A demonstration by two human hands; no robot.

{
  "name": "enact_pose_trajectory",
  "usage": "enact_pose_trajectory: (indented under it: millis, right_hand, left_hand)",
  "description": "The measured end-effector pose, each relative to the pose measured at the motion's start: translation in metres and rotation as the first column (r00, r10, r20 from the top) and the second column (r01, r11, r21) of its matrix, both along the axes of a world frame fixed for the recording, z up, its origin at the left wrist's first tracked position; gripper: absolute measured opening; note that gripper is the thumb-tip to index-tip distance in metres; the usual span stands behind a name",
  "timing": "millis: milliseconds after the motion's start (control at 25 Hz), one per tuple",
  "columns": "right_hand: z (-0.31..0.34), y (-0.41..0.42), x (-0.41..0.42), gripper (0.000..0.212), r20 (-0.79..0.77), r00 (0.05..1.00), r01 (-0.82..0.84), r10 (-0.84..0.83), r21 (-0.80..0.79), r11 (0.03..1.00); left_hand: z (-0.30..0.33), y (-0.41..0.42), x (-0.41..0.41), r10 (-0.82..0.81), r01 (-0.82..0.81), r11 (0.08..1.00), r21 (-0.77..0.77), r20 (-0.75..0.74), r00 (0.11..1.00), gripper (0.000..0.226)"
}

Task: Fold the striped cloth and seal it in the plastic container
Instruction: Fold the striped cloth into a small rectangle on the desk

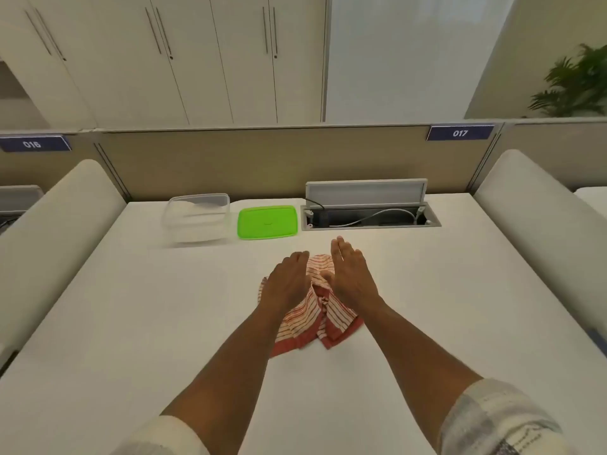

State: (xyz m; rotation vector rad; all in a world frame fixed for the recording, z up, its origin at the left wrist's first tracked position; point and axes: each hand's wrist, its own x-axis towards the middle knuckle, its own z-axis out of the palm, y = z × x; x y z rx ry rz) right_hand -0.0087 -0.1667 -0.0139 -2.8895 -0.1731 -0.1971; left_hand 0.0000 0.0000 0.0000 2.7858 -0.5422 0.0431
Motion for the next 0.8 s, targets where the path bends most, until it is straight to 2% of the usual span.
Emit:
enact_pose_trajectory:
  millis: [120, 280, 400, 520, 680, 800]
  right_hand:
    - [-0.025, -0.005, -0.012, 0.069, -0.083, 0.997, 0.0, 0.001, 0.004, 1.0]
    - [-0.045, -0.014, -0.03, 0.057, -0.049, 0.998, -0.028, 0.027, -0.02, 0.999]
    - [-0.057, -0.019, -0.042, 0.052, -0.076, 0.995, -0.06, 0.057, -0.037, 0.998]
    - [-0.069, -0.021, -0.051, 0.056, -0.122, 0.986, -0.111, 0.112, 0.017, 0.994]
    - [-0.08, -0.025, -0.06, 0.063, -0.188, 0.969, -0.16, 0.159, 0.01, 0.987]
    - [-0.084, -0.023, -0.061, 0.046, -0.161, 0.971, -0.178, 0.176, 0.002, 0.984]
  left_hand:
    - [-0.02, 0.005, -0.012, -0.021, 0.02, 1.0, -0.007, -0.085, 0.996, 0.046]
    - [-0.051, 0.011, -0.027, -0.063, 0.068, 0.997, 0.023, -0.192, 0.979, 0.049]
    - [-0.069, 0.007, -0.037, -0.084, 0.099, 0.993, 0.065, -0.2, 0.976, 0.063]
    - [-0.08, 0.0, -0.037, -0.082, 0.108, 0.987, 0.12, -0.201, 0.976, 0.074]
    - [-0.09, -0.006, -0.037, -0.038, 0.067, 0.987, 0.149, -0.194, 0.98, 0.07]
    - [-0.092, -0.006, -0.037, -0.039, 0.068, 0.988, 0.137, -0.201, 0.979, 0.064]
